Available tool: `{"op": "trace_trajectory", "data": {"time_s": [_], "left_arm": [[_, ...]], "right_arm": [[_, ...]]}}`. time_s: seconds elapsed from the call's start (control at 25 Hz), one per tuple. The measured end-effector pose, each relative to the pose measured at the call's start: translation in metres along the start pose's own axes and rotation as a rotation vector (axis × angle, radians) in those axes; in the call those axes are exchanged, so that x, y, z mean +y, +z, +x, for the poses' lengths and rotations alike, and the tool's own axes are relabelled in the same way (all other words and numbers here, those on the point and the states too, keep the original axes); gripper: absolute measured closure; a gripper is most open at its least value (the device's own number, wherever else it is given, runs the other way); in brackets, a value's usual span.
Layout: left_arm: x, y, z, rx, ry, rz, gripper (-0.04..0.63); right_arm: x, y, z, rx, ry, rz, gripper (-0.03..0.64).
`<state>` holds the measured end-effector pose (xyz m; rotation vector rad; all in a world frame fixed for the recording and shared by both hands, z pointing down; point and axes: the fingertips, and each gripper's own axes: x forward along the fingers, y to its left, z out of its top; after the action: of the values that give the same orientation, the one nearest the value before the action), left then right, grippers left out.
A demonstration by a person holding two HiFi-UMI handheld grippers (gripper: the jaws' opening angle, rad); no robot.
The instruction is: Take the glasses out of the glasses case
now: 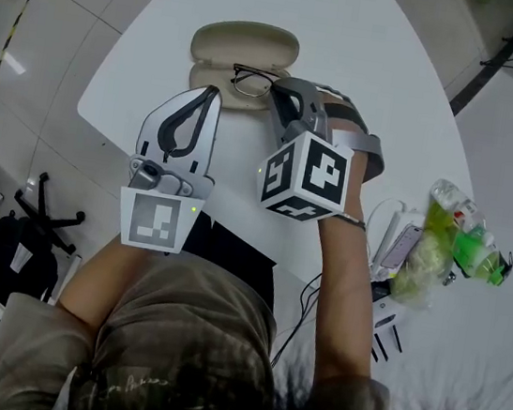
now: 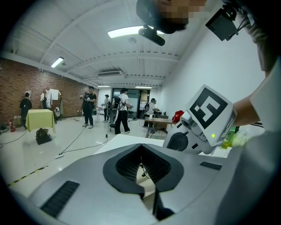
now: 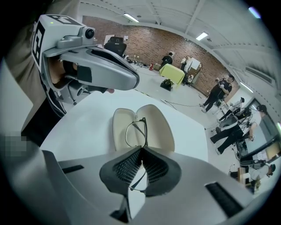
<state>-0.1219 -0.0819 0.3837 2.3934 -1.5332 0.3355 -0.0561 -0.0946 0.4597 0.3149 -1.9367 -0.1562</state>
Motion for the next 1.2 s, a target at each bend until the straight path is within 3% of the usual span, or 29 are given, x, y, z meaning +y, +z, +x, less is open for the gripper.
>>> {"op": "trace_trajectory", "data": {"time_s": [1.2], "left_arm": [[-0.031, -0.011, -0.003, 0.05, -0.083, -0.006, 0.588]], "right_arm": [[-0.001, -0.009, -0.01, 0.007, 0.021, 0.042, 0.597]]}}
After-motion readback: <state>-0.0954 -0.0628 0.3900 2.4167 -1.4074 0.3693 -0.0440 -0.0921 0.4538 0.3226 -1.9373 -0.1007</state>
